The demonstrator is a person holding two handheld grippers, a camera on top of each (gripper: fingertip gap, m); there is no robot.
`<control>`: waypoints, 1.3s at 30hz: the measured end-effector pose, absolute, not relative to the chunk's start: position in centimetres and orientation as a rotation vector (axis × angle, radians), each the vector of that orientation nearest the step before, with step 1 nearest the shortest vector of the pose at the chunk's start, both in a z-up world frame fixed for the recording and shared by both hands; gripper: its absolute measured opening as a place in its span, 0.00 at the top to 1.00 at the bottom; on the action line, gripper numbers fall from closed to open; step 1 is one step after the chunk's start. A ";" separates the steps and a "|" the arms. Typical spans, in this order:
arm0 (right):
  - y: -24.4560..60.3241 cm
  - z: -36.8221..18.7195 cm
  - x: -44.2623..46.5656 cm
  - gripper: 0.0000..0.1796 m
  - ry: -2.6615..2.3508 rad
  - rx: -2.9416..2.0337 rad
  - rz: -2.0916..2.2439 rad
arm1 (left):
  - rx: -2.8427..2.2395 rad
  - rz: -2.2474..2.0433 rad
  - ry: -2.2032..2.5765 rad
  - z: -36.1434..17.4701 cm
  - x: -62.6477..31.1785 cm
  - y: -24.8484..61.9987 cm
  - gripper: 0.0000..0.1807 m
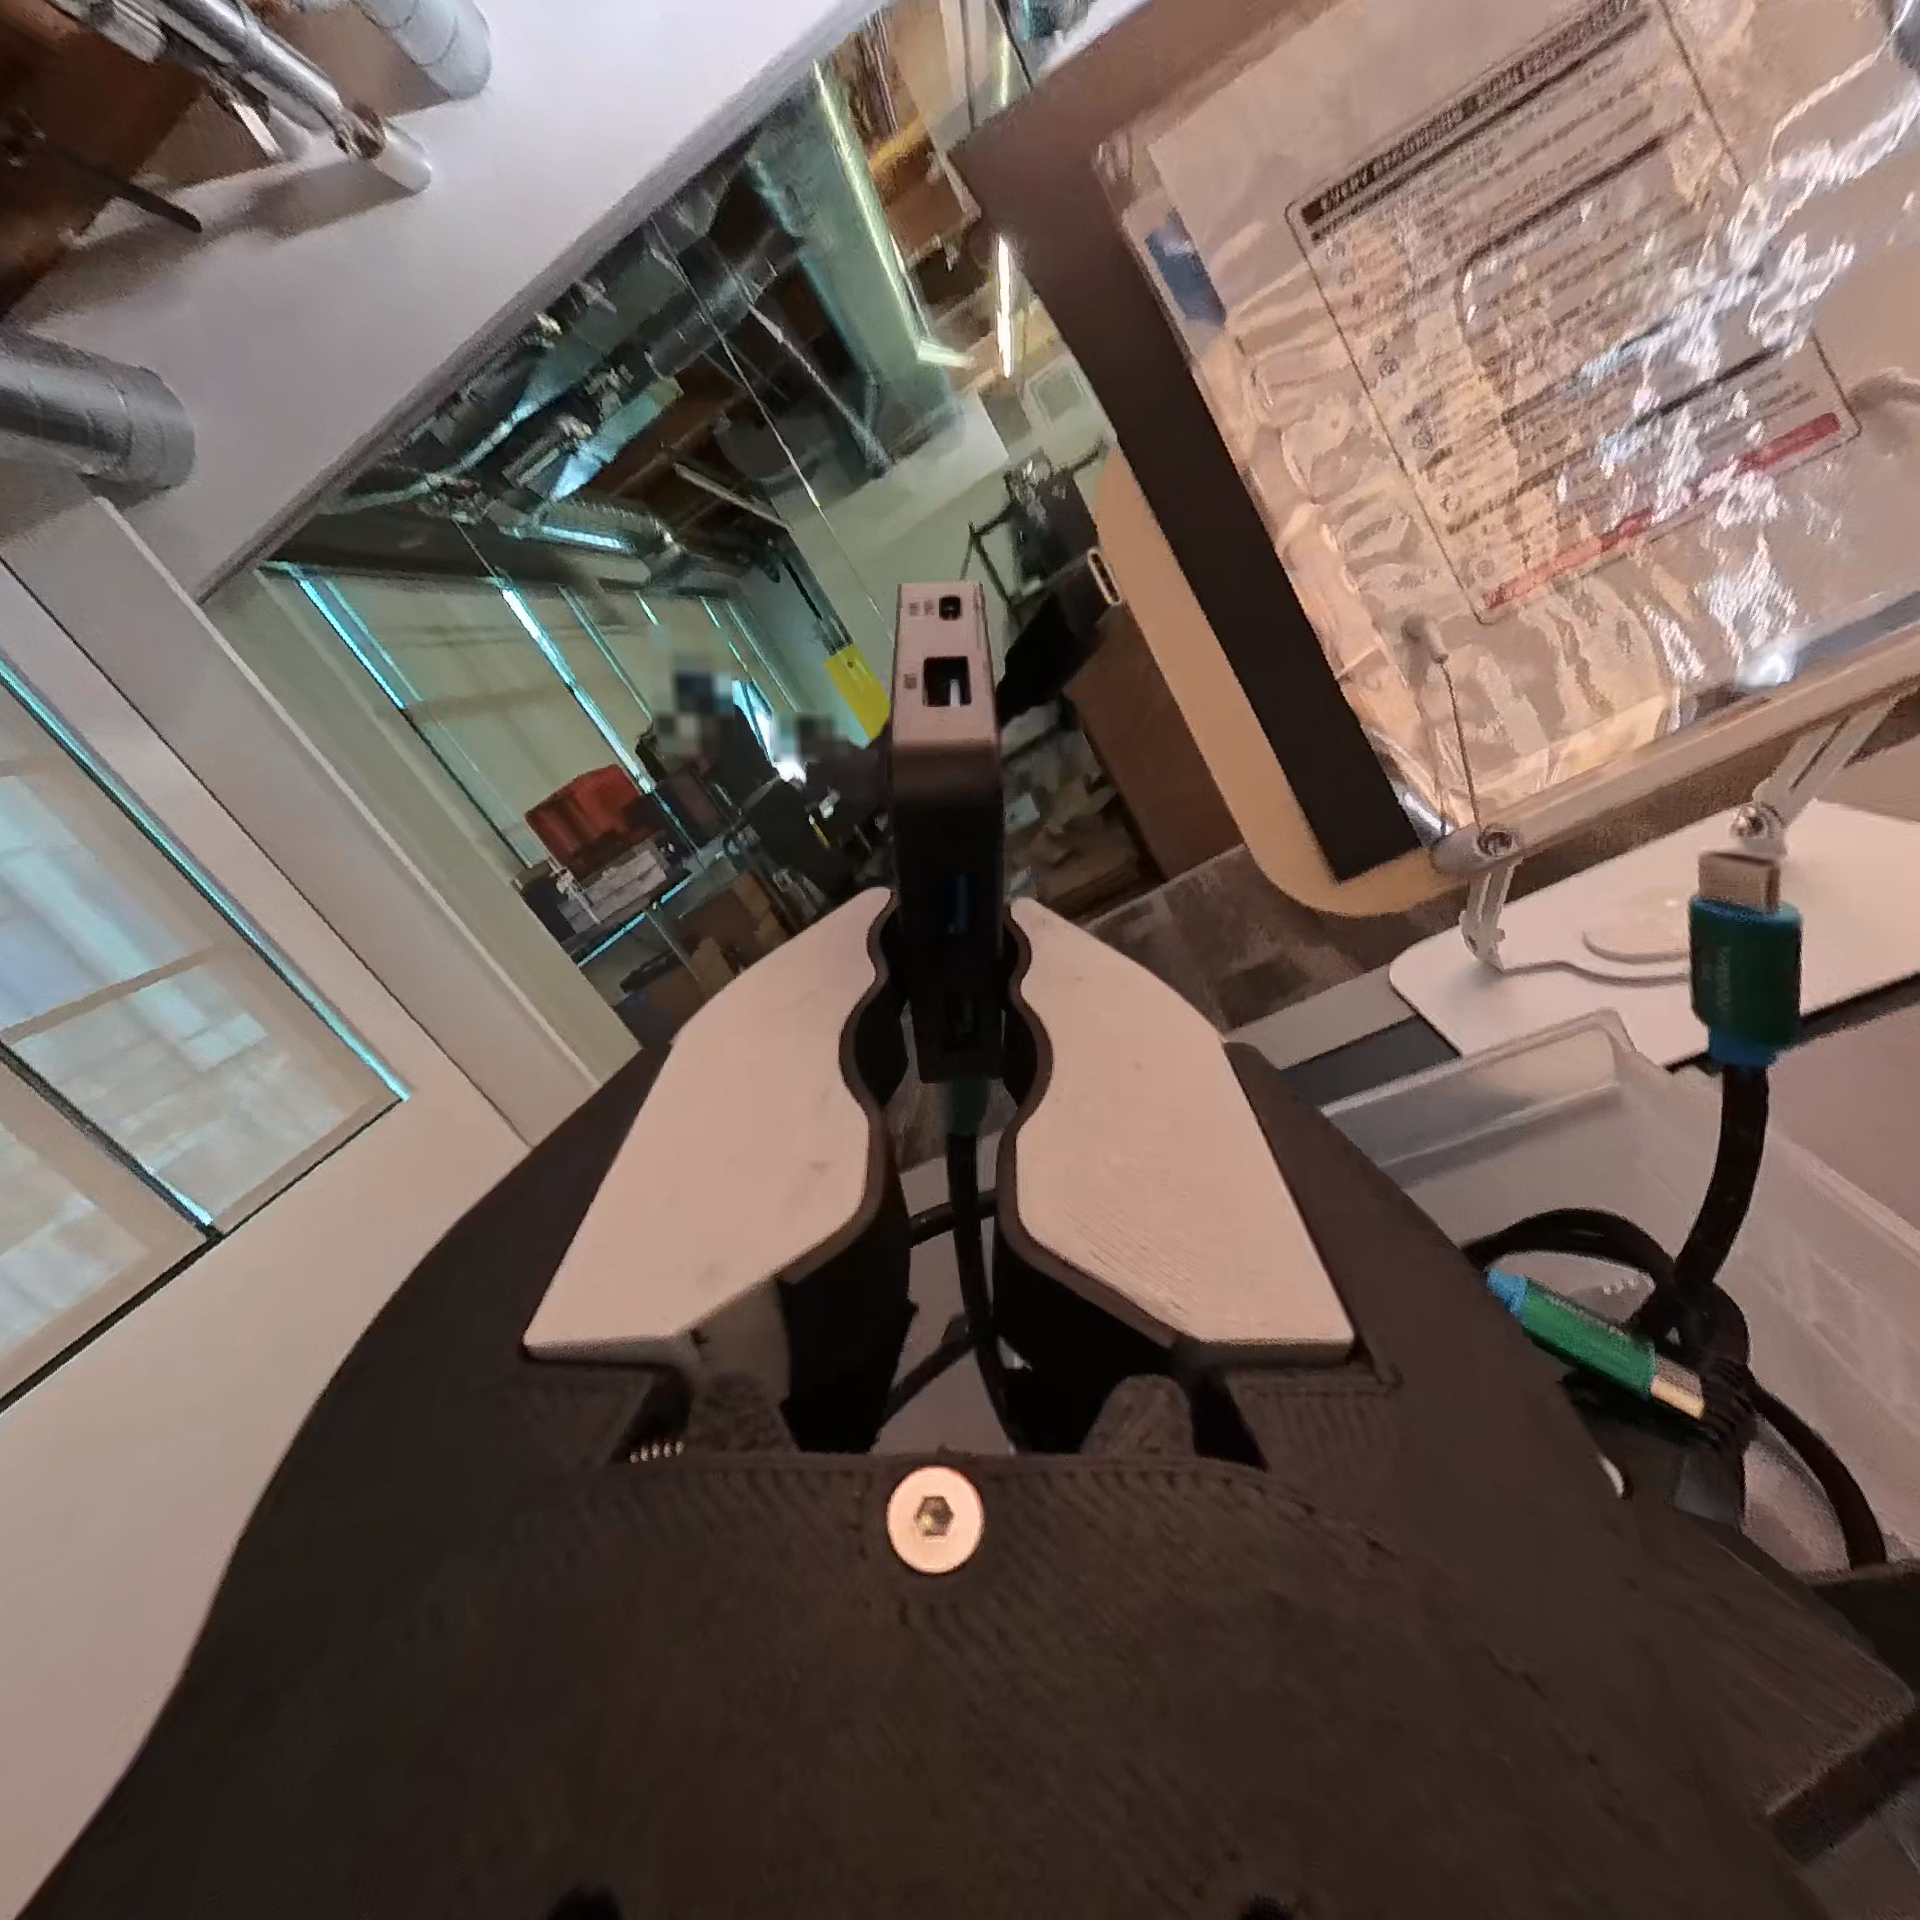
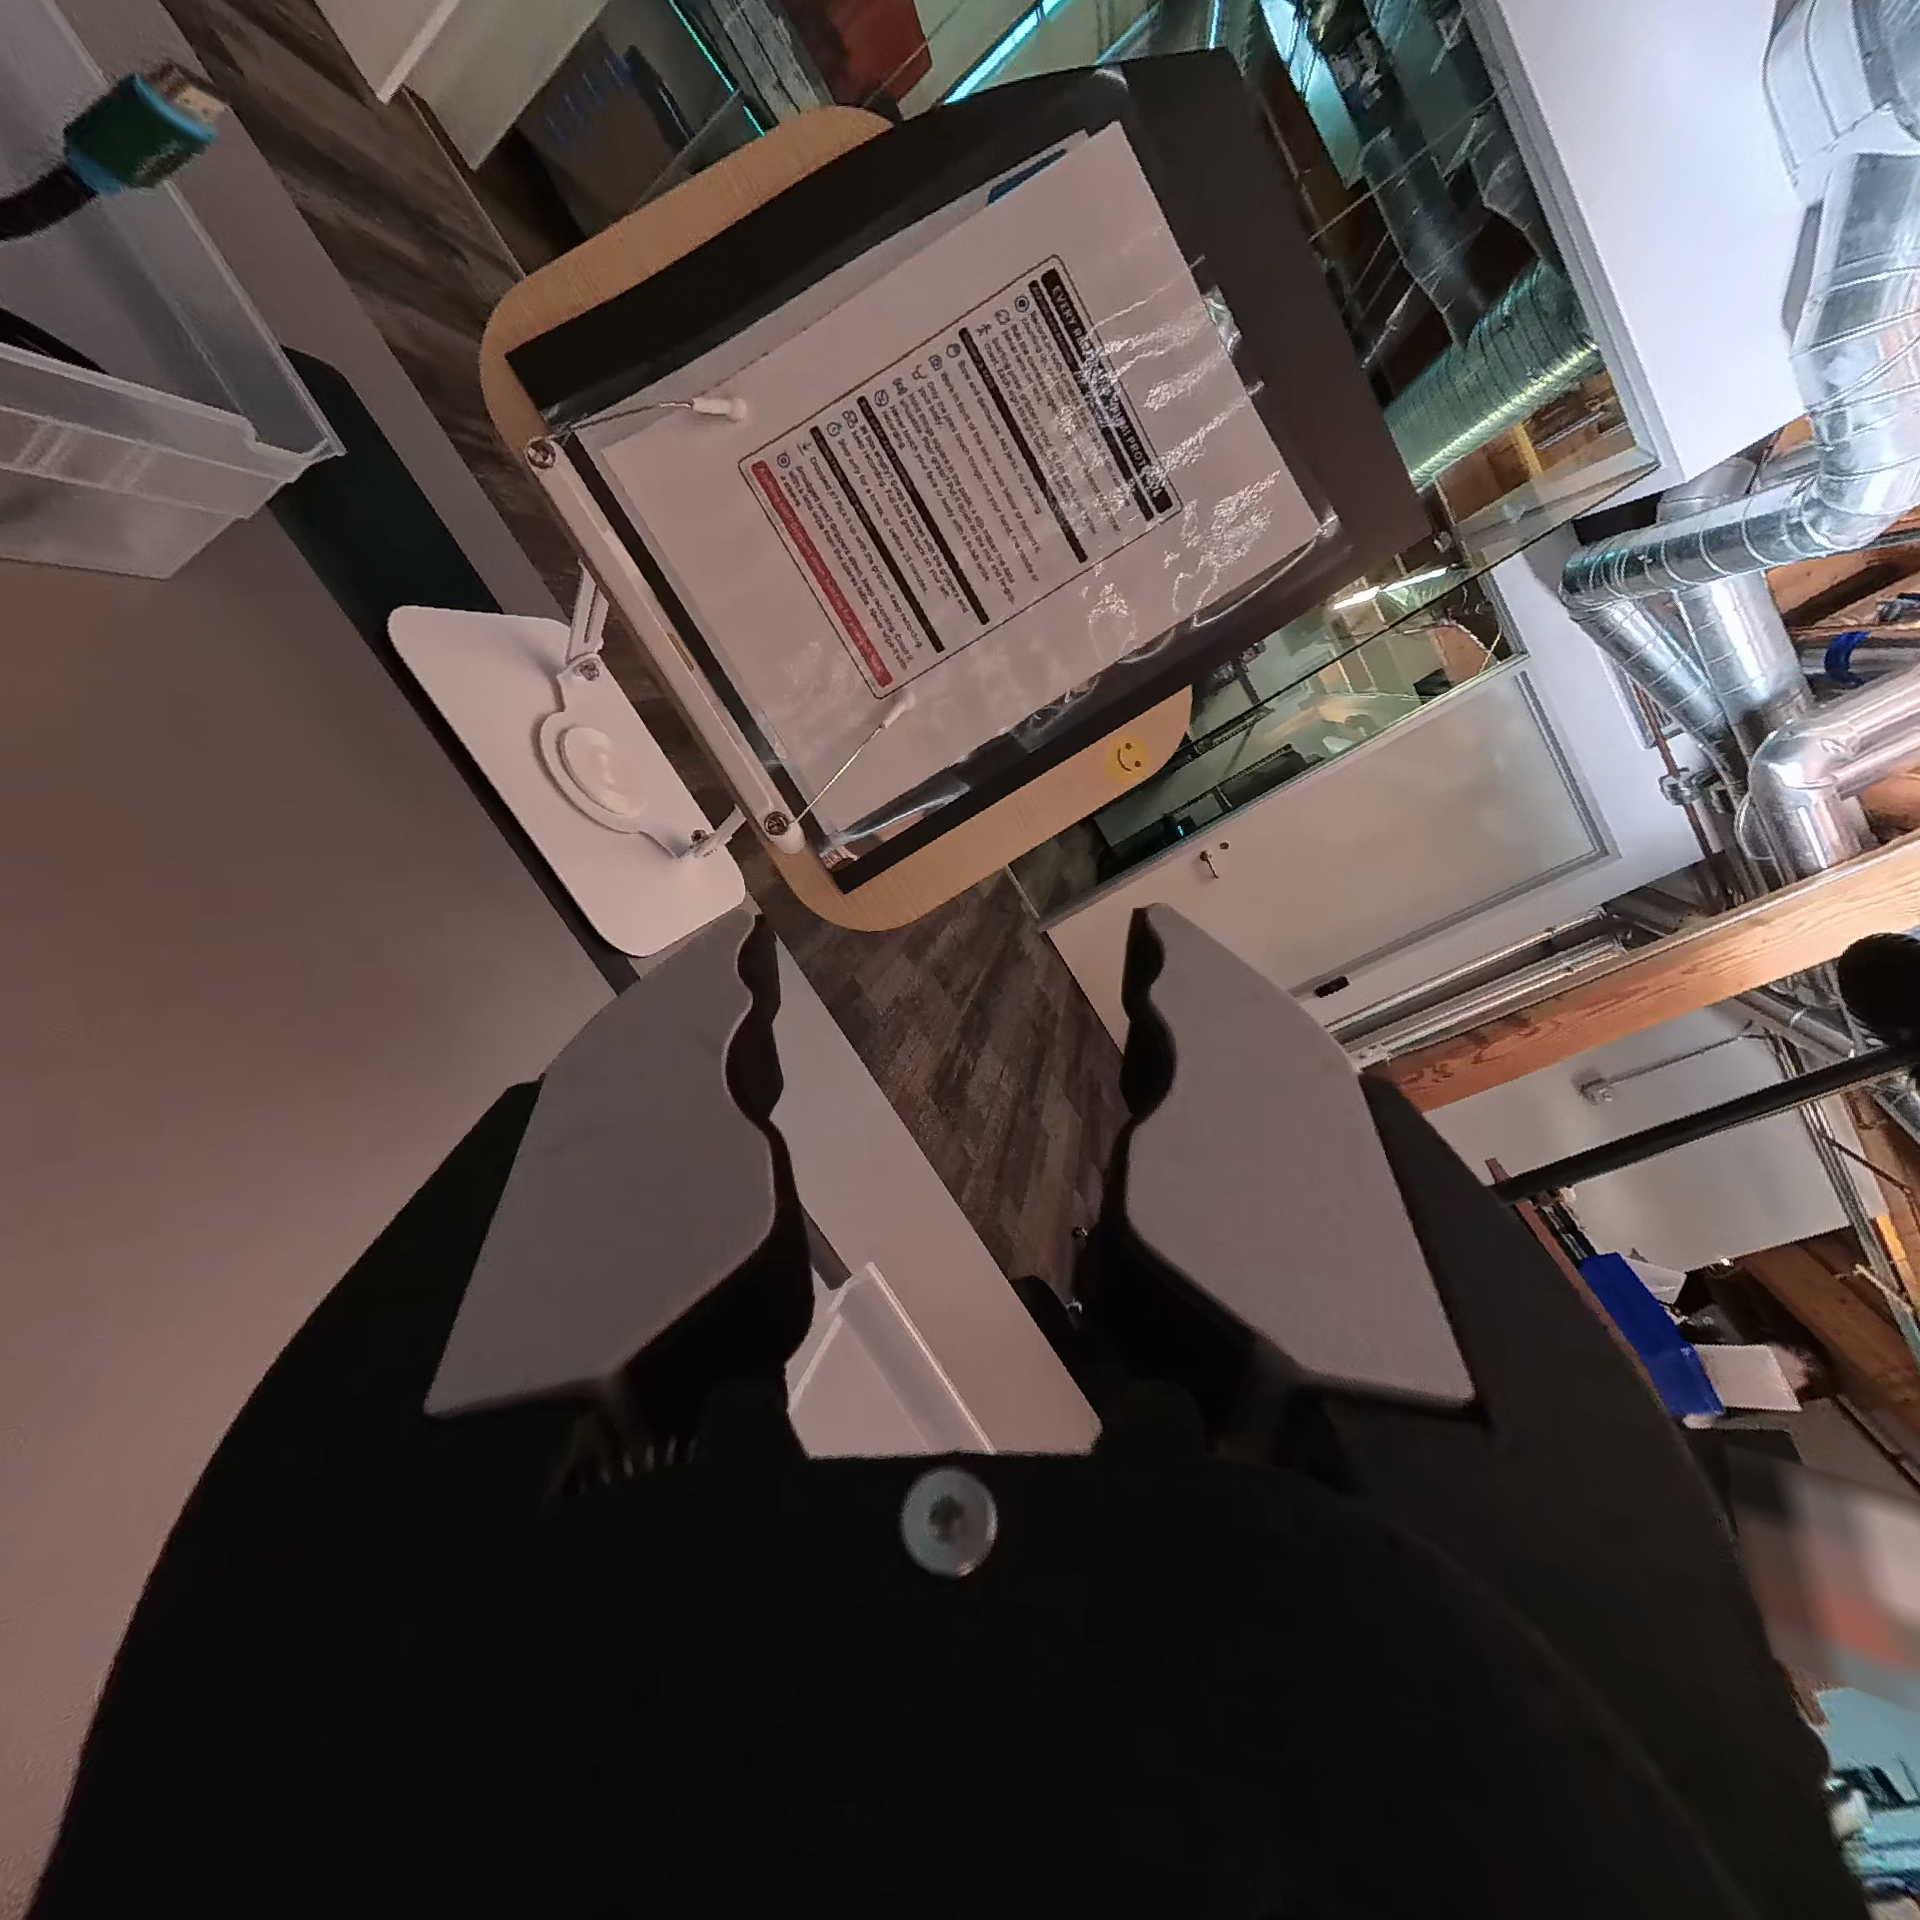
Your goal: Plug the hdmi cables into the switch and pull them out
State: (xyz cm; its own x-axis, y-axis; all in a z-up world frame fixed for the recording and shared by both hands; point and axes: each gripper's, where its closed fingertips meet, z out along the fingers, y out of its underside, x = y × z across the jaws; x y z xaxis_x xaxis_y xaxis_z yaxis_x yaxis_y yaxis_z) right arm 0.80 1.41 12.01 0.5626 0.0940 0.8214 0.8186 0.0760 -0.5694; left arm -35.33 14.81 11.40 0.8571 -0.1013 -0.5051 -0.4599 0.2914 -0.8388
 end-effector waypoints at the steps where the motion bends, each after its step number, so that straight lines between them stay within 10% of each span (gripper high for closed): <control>1: 1.4 12.1 0.8 0.64 -0.844 -1.408 -0.649 | -1.240 0.242 0.510 11.7 -35.2 14.8 0.93; 25: 1.6 11.6 1.7 0.65 -0.853 -1.430 -0.641 | -0.803 0.056 0.280 22.0 -35.0 6.8 0.93; 39: -0.6 13.0 -1.8 0.68 -0.891 -1.362 -0.409 | -1.011 -0.762 1.002 20.3 -21.5 -3.5 0.93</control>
